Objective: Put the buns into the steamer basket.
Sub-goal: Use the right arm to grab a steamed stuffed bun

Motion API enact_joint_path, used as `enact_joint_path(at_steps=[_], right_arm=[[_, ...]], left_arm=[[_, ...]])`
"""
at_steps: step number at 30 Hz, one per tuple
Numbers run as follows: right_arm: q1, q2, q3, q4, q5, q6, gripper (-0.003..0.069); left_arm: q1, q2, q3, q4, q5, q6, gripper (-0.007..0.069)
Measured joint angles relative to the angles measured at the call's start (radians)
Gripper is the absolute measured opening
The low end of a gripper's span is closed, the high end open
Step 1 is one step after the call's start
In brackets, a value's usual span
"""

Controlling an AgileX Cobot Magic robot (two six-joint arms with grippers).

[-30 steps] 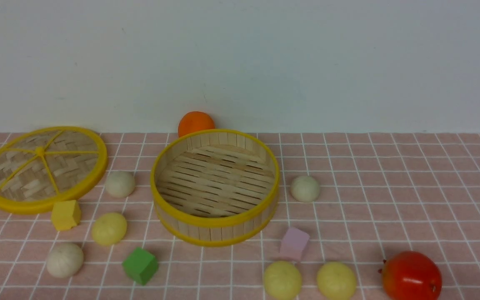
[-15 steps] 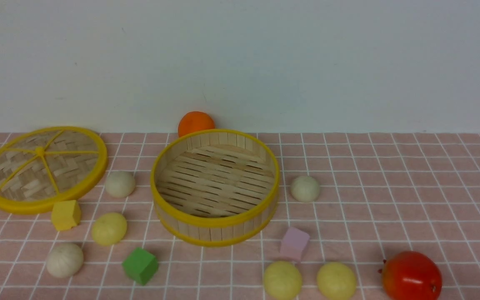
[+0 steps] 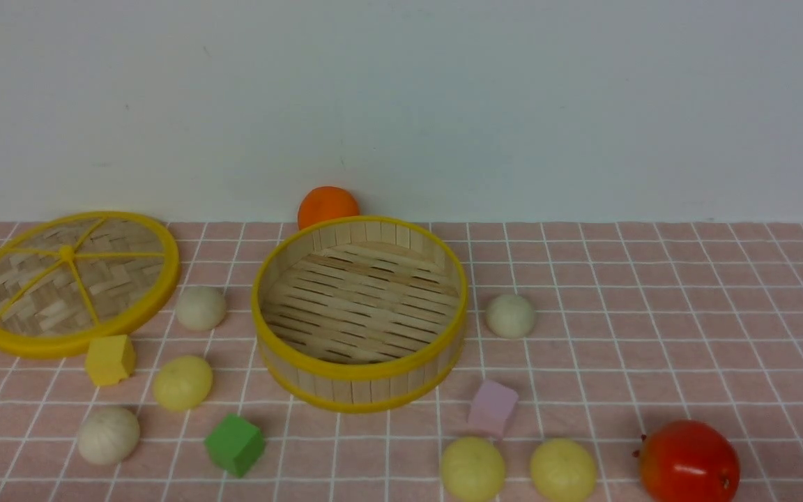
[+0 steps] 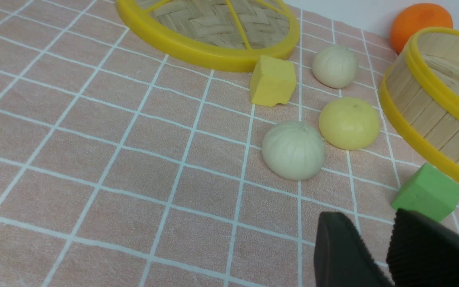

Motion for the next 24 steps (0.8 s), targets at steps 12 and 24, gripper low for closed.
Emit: enact_joint_path(at_steps=[12,24], right_arm=[[0.0,0.0,-0.063,0.146,-0.038,0.039,0.0242],[0.014,0.409,-0.491,0.084,0.526,-0.138,0.0242]], left_arm=[[0.0,0.0,0.0,0.0,0.0,0.0,0.024],[0.0,0.0,0.0,0.0,0.0,0.0,0.024]])
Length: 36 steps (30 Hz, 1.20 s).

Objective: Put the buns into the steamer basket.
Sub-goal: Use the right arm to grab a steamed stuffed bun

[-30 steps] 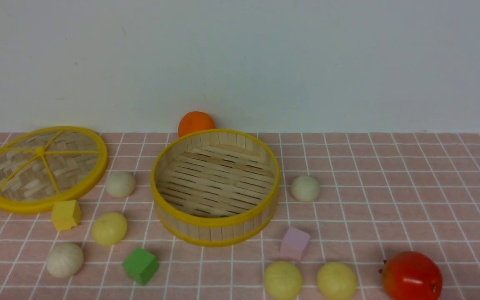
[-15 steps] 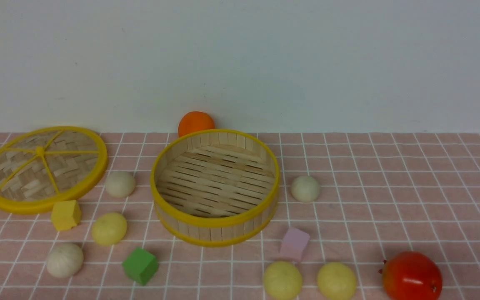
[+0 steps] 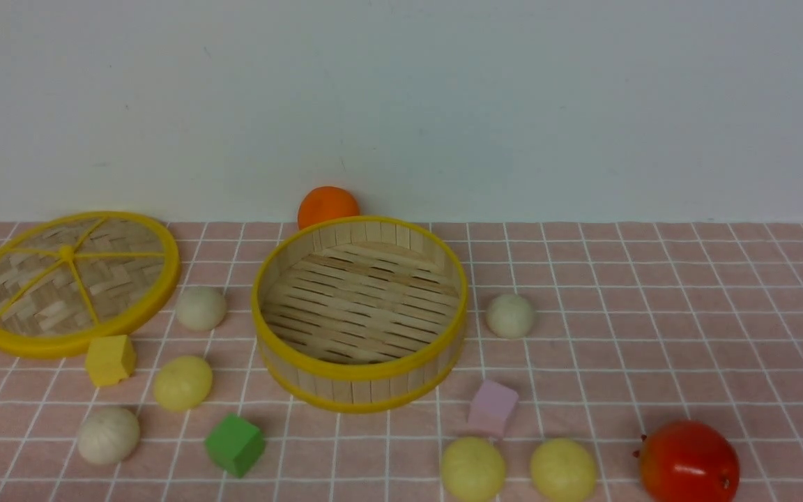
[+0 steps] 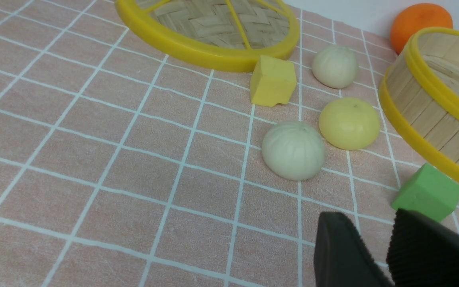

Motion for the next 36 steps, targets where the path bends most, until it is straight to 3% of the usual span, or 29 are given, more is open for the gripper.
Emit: enact_joint_path(at_steps=[4,7,13,16,22,28,34,36], right_arm=[[0.011,0.102,-0.012,0.011,0.0,-0.075,0.0242],[0.03,0.173,-0.012,0.085,-0.023,-0.086,0.0242],[0.106,0.292,-0.02,0.243,-0.032,-0.261,0.0242],[0.135,0.427,-0.066,0.293,0.062,-0.353,0.0242],[0.139,0.664,-0.212,0.28,0.205,-0.366,0.0242],[0.185,0.816,-0.35,0.228,0.278,-0.325,0.0242],[0.341,0.896,-0.442,-0.046,0.301,-0.073,0.0242],[0.407,0.931,-0.478,-0.184,0.315,0.083,0.0242]], left_arm=[[0.0,0.0,0.0,0.0,0.0,0.0,0.024],[0.0,0.0,0.0,0.0,0.0,0.0,0.024],[0.0,0.0,0.0,0.0,0.0,0.0,0.024],[0.0,0.0,0.0,0.0,0.0,0.0,0.024],[0.0,0.0,0.0,0.0,0.0,0.0,0.024],[0.0,0.0,0.0,0.0,0.0,0.0,0.024],[0.0,0.0,0.0,0.0,0.0,0.0,0.024],[0.0,0.0,0.0,0.0,0.0,0.0,0.024]])
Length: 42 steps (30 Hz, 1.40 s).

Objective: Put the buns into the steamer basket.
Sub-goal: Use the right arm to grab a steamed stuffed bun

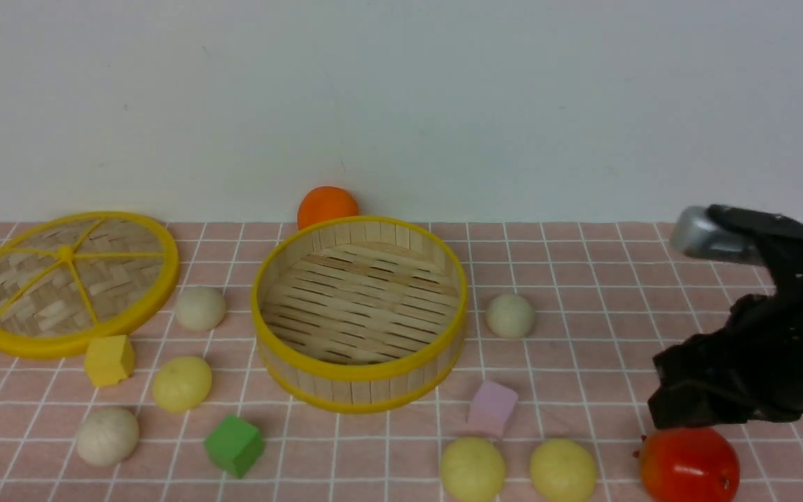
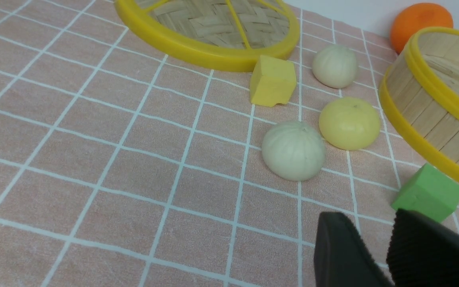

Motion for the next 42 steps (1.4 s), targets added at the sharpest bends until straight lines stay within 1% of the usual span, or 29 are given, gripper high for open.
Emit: enact_joint_path(at_steps=[2,3,5,9,12,15,16,17,18,20,21,22,23,24,26,28,37,42], right_arm=[[0.034,0.02,-0.014,-0.074,0.004,0.098,0.0242],[0.037,0.024,-0.015,-0.089,0.004,0.106,0.0242],[0.051,0.053,-0.02,-0.171,0.007,0.201,0.0242],[0.051,0.079,-0.02,-0.235,-0.007,0.271,0.0242],[0.055,0.086,-0.024,-0.209,-0.035,0.258,0.0242],[0.114,0.103,-0.046,-0.104,-0.062,0.114,0.0242],[0.147,0.118,-0.059,-0.082,-0.063,0.074,0.0242],[0.152,0.121,-0.061,-0.077,-0.063,0.063,0.0242],[0.193,0.15,-0.079,-0.07,-0.064,0.042,0.0242],[0.231,0.206,-0.102,-0.091,-0.062,0.061,0.0242],[0.231,0.212,-0.102,-0.094,-0.062,0.065,0.0242],[0.241,0.251,-0.113,-0.122,-0.059,0.101,0.0242],[0.241,0.285,-0.118,-0.149,-0.058,0.141,0.0242],[0.241,0.289,-0.118,-0.153,-0.058,0.147,0.0242],[0.241,0.326,-0.119,-0.197,-0.071,0.209,0.0242],[0.24,0.344,-0.119,-0.21,-0.09,0.237,0.0242],[0.24,0.396,-0.125,-0.209,-0.13,0.254,0.0242],[0.24,0.436,-0.125,-0.238,-0.147,0.257,0.0242]], left_arm=[[0.0,0.0,0.0,0.0,0.0,0.0,0.024],[0.0,0.0,0.0,0.0,0.0,0.0,0.024],[0.0,0.0,0.0,0.0,0.0,0.0,0.024],[0.0,0.0,0.0,0.0,0.0,0.0,0.024],[0.0,0.0,0.0,0.0,0.0,0.0,0.024],[0.0,0.0,0.0,0.0,0.0,0.0,0.024],[0.0,0.0,0.0,0.0,0.0,0.0,0.024],[0.0,0.0,0.0,0.0,0.0,0.0,0.024],[0.0,0.0,0.0,0.0,0.0,0.001,0.024],[0.0,0.0,0.0,0.0,0.0,0.001,0.024],[0.0,0.0,0.0,0.0,0.0,0.001,0.024],[0.0,0.0,0.0,0.0,0.0,0.001,0.024],[0.0,0.0,0.0,0.0,0.0,0.001,0.024],[0.0,0.0,0.0,0.0,0.0,0.001,0.024],[0.0,0.0,0.0,0.0,0.0,0.001,0.024],[0.0,0.0,0.0,0.0,0.0,0.001,0.024],[0.0,0.0,0.0,0.0,0.0,0.001,0.024],[0.0,0.0,0.0,0.0,0.0,0.001,0.024]])
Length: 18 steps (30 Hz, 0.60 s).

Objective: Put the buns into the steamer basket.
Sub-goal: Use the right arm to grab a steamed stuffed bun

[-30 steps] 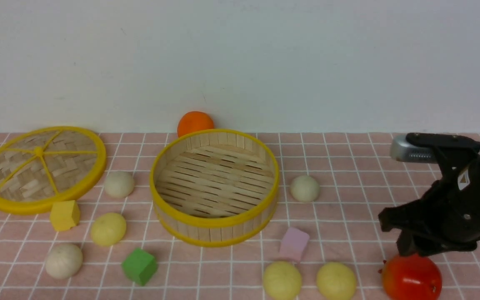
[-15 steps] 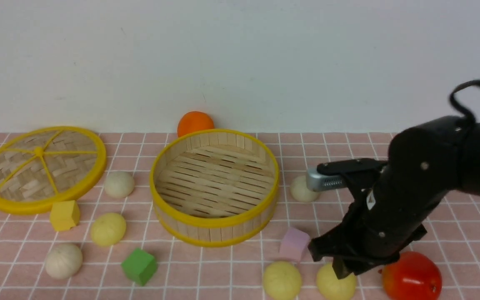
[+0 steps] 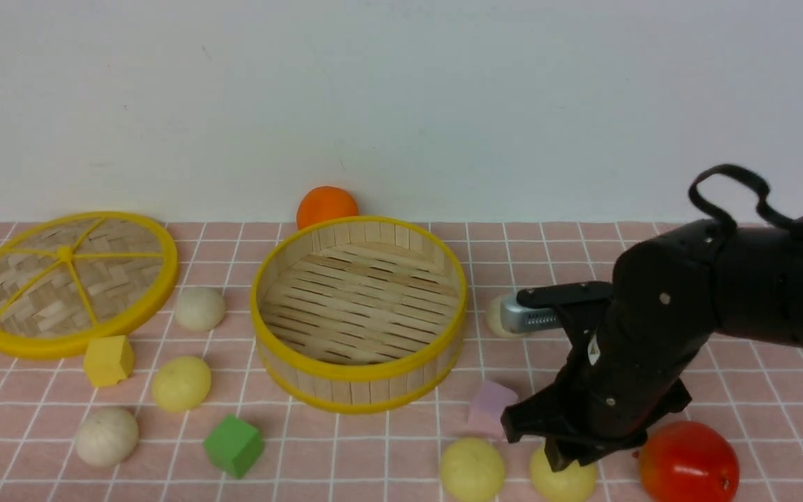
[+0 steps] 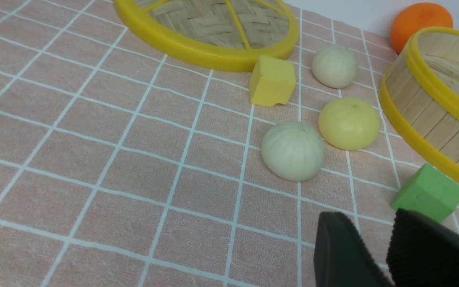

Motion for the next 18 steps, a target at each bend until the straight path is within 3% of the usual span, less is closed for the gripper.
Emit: enact_joint_path(at_steps=[6,9,14,18], right_arm=[[0.0,0.037,-0.003,-0.013,-0.006,0.001,0.0233],[0.0,0.042,-0.003,-0.012,-0.009,0.001,0.0188],[0.0,0.042,-0.003,-0.013,-0.008,-0.013,0.0026],[0.0,0.042,-0.003,-0.013,-0.001,-0.018,0.0015]], left_arm=[[0.0,0.0,0.0,0.0,0.0,0.0,0.024],[0.0,0.0,0.0,0.0,0.0,0.0,0.024],[0.0,0.0,0.0,0.0,0.0,0.0,0.024],[0.0,0.0,0.0,0.0,0.0,0.0,0.024]])
